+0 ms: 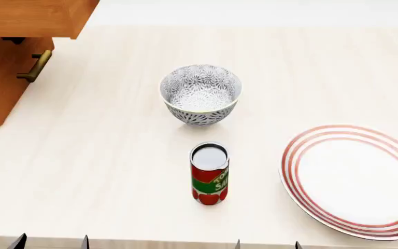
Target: Put the bowl on top of the cabinet.
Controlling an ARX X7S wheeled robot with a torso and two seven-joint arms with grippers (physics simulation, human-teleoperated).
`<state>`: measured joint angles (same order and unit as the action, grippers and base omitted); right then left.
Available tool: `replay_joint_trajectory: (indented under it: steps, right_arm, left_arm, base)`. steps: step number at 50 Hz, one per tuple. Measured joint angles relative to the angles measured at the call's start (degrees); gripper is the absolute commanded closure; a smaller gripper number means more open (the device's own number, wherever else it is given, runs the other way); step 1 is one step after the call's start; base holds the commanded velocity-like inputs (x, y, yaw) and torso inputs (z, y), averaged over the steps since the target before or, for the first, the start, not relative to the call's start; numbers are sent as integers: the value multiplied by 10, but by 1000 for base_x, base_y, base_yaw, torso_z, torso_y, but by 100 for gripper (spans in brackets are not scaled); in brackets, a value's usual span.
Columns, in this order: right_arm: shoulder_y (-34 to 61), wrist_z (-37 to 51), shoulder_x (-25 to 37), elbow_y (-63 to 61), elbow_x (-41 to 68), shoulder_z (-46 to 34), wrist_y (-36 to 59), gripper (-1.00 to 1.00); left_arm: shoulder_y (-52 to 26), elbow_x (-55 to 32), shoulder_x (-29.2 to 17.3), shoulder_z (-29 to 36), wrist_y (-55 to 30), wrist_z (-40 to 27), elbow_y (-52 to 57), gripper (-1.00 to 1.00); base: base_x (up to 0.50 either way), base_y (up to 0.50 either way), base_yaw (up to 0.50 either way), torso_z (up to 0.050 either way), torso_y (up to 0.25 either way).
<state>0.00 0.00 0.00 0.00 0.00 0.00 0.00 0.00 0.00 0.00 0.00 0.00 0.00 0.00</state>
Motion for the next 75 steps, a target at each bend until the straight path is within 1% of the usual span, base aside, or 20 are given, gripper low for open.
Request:
replay_joint_trajectory:
  steps: [20,23,26,33,40,48,57,75]
  right_arm:
    - [0,28,23,0,22,-29,-5,-100]
    - [-3,29,25,-5,27,-32,-42,-100]
    - [-6,38,26,-14,18,-31,-107,-100]
    - [-9,71,27,-40,-16,-26,-230,-100]
    - [-14,99,30,-55,-46,-25,-300,-100]
    - [-16,121,35,-60,-68,-31,-343,-100]
    - [-18,138,42,-60,-80,-39,-363,-100]
    - [-20,159,56,-60,-84,-54,-370,-100]
  left_arm:
    - [-1,-23,-23,28,5,-27,-1,-100]
    - [1,-24,-27,30,19,-32,8,-100]
    - [5,-20,-31,30,54,-40,31,-100]
    - [19,25,-40,29,137,-68,100,-100]
    - [29,54,-46,32,184,-88,148,-100]
    - [35,69,-54,37,209,-102,173,-100]
    - [38,77,-63,44,222,-113,183,-100]
    - [41,78,-76,57,232,-127,183,-100]
  base:
    - [0,0,0,0,0]
    - [0,0,0,0,0]
    - [0,0,0,0,0]
    - [0,15,0,0,0]
    - [0,477,0,0,0]
    - [0,500,0,0,0]
    - [0,500,0,0,0]
    - [0,500,0,0,0]
